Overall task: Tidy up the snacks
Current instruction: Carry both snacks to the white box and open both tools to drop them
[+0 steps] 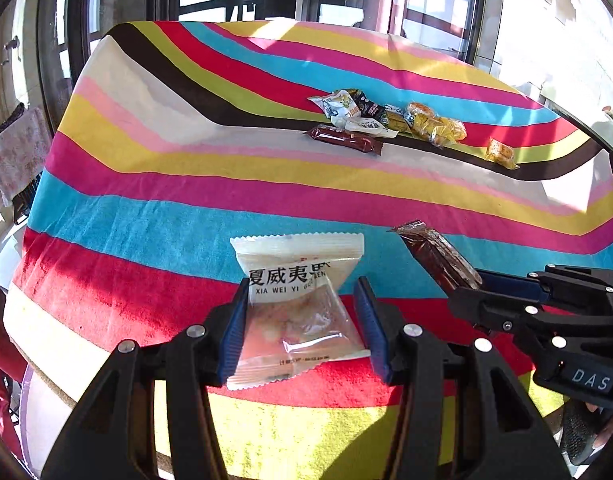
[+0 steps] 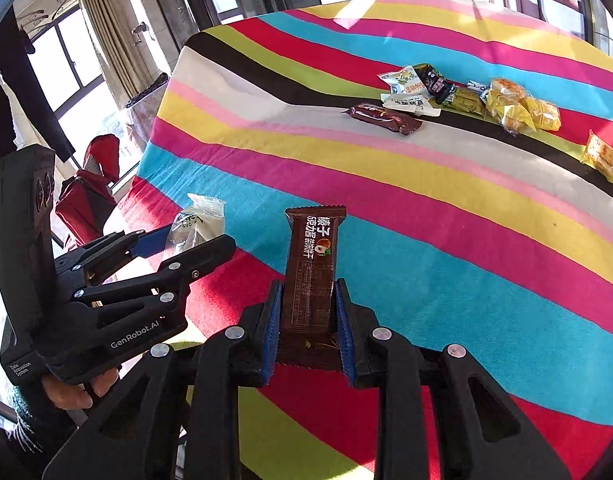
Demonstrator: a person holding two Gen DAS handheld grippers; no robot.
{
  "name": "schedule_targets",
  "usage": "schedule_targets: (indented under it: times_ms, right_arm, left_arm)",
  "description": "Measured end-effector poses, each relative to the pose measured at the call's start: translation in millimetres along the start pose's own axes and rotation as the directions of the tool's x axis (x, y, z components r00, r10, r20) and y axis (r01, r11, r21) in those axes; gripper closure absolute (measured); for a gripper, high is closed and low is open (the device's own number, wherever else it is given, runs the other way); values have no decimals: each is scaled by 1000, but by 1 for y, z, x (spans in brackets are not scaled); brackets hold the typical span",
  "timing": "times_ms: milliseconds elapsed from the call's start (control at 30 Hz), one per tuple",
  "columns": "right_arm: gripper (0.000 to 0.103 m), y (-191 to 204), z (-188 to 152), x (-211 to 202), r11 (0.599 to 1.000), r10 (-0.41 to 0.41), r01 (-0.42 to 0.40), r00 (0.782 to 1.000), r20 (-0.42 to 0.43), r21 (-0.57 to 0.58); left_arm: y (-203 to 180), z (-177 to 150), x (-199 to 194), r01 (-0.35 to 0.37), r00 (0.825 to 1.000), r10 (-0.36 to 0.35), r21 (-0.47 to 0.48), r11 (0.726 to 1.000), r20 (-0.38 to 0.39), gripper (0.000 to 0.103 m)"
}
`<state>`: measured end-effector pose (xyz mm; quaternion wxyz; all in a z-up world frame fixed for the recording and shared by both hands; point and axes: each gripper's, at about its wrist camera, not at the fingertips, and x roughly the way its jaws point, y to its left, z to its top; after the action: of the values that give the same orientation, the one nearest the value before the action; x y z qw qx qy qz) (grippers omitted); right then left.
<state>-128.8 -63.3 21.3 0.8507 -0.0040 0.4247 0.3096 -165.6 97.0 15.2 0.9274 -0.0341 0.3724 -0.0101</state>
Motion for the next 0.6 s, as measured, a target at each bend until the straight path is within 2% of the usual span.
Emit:
schedule_targets:
  times_ms: [300, 433, 600]
  right_arm:
    - [77, 77, -4, 9, 980, 104, -106, 994, -19, -167]
    - [77, 117, -13, 9, 943, 173, -176, 984, -36, -282]
    - [77, 164, -32, 17, 873, 228, -252, 968, -107, -418]
  left_arm:
    - [58, -32, -39, -58, 998, 60, -118, 991, 12, 52]
    - [94, -55, -57, -140, 990, 140, -187, 972, -12, 52]
    - [141, -96, -76, -261, 965, 245, -276, 925, -90, 52]
